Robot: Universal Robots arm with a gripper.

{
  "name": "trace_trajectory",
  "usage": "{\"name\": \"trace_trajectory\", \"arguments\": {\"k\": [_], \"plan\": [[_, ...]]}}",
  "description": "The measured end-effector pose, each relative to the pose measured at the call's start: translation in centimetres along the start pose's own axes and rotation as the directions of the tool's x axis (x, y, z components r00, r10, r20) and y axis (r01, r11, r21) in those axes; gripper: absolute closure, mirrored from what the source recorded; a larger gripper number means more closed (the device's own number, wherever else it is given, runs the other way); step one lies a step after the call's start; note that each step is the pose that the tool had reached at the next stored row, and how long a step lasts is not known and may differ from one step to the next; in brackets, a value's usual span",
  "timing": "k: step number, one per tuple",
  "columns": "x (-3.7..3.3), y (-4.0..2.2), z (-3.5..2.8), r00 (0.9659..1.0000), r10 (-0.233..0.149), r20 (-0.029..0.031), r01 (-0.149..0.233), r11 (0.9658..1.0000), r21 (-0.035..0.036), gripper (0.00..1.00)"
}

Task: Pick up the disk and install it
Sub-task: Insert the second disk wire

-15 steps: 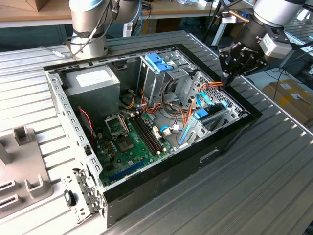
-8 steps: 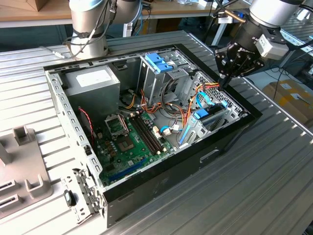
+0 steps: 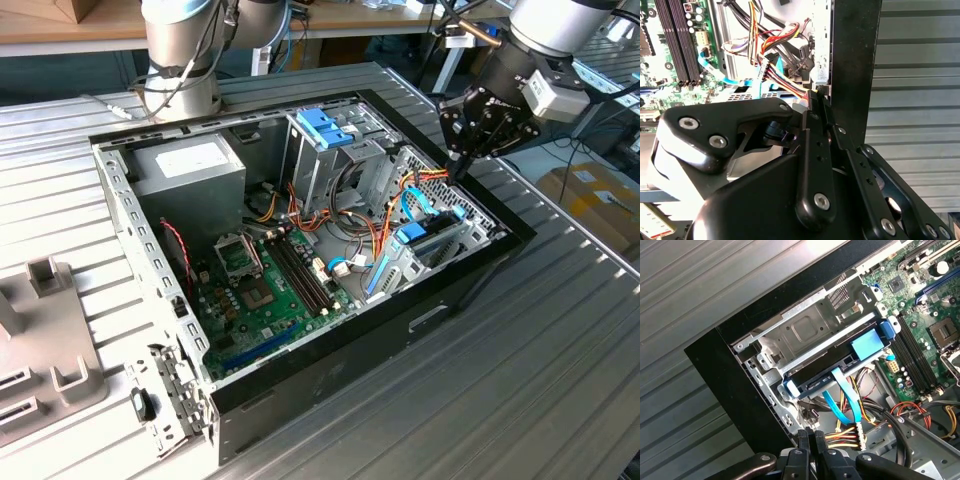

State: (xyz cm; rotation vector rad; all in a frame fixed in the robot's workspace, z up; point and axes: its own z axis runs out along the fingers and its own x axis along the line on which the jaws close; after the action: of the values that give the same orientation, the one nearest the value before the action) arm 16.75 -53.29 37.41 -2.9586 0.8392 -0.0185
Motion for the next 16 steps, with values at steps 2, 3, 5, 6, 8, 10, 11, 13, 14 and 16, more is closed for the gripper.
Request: {"name": "trace_trajectory", "arguments": {"k": [2,3,5,6,8,10,11,13,14,16], "plan": [[-0.06,0.04,0.0,1.0,0.0,0.0,0.0,1.0,0.0,0.84],[-0.11,0.07,0.0,1.0,0.0,0.0,0.0,1.0,0.0,0.84],[-0.11,0.07,0.0,1.0,0.0,0.0,0.0,1.0,0.0,0.84],[-0.12,0.07,0.0,1.0,0.0,0.0,0.0,1.0,0.0,0.84],[-0.12,0.08,0.0,1.0,0.0,0.0,0.0,1.0,0.0,0.84],[-0.12,0.08,0.0,1.0,0.0,0.0,0.0,1.0,-0.0001,0.84],[-0.13,0.08,0.0,1.0,0.0,0.0,0.0,1.0,0.0,0.84],[-0.13,0.08,0.0,1.0,0.0,0.0001,0.0,1.0,0.0,0.84],[-0.14,0.08,0.0,1.0,0.0,0.0,0.0,1.0,0.0,0.84],[-0.14,0.08,0.0,0.9999,0.012,-0.0007,-0.012,0.9999,0.0001,0.84]]}}
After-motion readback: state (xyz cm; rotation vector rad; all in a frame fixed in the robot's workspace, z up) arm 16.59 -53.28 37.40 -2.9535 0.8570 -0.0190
